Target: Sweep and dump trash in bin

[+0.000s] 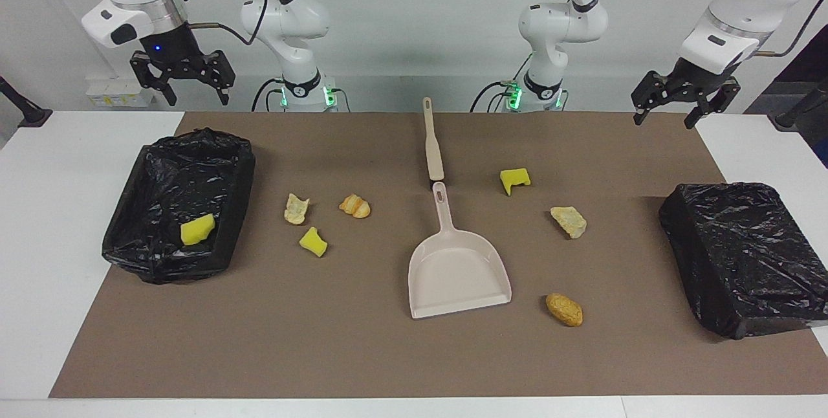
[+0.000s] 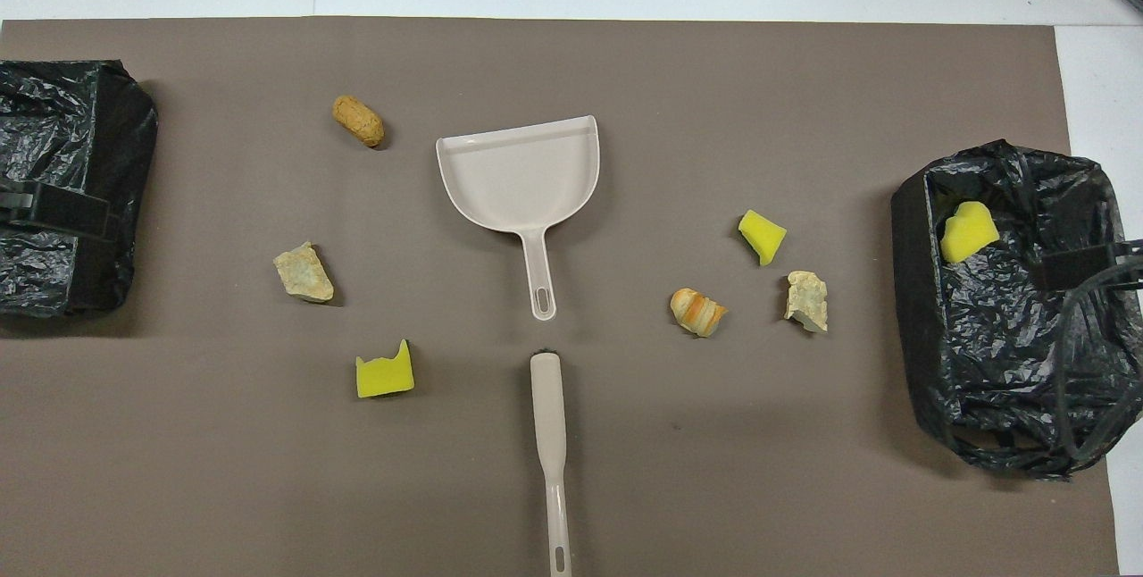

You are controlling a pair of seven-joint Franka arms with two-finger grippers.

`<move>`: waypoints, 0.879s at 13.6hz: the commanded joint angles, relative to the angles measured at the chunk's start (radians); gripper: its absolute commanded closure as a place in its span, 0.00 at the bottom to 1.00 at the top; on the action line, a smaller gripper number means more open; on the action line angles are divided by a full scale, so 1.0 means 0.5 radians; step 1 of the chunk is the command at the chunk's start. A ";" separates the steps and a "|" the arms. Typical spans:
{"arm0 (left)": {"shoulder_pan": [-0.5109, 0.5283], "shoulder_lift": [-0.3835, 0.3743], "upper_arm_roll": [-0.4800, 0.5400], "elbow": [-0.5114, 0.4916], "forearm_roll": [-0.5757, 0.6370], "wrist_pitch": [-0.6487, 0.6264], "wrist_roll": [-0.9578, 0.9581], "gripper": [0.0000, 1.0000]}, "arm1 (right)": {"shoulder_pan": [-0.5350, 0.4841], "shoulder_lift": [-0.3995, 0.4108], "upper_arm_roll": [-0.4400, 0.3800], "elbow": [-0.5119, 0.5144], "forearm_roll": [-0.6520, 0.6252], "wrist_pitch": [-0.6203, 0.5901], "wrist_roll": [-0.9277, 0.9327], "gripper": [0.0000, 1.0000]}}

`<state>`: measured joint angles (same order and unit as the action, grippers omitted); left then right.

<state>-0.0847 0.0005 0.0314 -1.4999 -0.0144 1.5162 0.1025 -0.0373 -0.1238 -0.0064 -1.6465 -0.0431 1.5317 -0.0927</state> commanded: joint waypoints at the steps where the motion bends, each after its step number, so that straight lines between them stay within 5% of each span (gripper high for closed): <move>1: 0.013 -0.026 -0.014 -0.047 0.026 0.045 0.019 0.00 | -0.017 -0.016 0.004 -0.002 0.040 -0.023 -0.057 0.00; 12: -0.005 -0.026 -0.032 -0.050 0.026 0.106 -0.006 0.00 | -0.017 -0.016 0.004 -0.002 0.040 -0.023 -0.054 0.00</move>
<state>-0.0853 0.0011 0.0231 -1.5002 -0.0144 1.5519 0.1025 -0.0374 -0.1238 -0.0064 -1.6465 -0.0431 1.5317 -0.0927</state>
